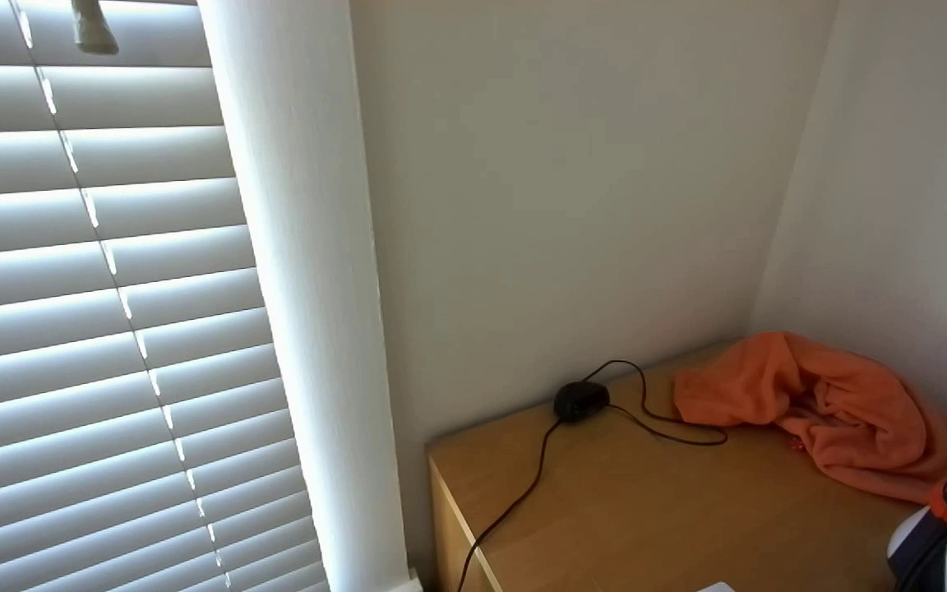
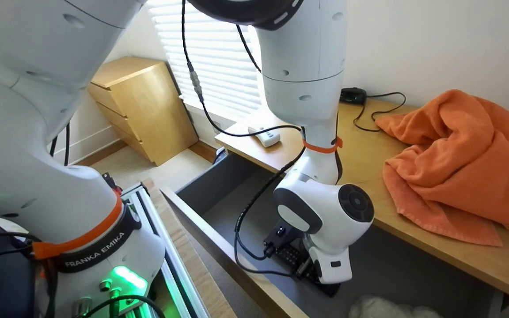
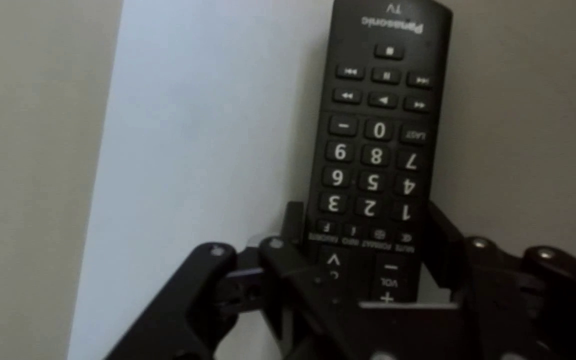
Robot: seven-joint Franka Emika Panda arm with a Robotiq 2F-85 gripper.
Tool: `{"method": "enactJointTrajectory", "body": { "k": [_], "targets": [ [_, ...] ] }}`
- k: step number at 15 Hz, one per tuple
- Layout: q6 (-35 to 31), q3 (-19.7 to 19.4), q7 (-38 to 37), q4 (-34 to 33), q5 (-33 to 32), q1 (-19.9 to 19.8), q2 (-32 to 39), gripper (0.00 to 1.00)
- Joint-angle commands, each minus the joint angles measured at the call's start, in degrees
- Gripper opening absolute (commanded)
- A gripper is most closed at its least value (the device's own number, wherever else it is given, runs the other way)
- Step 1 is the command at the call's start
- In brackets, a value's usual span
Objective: Move the black remote control from the drawer to the top of the chest
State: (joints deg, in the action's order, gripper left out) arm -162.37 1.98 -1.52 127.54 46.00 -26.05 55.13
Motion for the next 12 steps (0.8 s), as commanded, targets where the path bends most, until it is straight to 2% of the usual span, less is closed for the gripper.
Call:
{"method": "enactJointTrajectory", "body": {
  "k": [1,12],
  "targets": [
    [-2.27,0.97,2.19,2.63,2.16,-1.61,-2.27,0.33],
    [0.23,-2.10,0.08,13.49,1.32,0.93,-16.03,0.33]
  ]
}}
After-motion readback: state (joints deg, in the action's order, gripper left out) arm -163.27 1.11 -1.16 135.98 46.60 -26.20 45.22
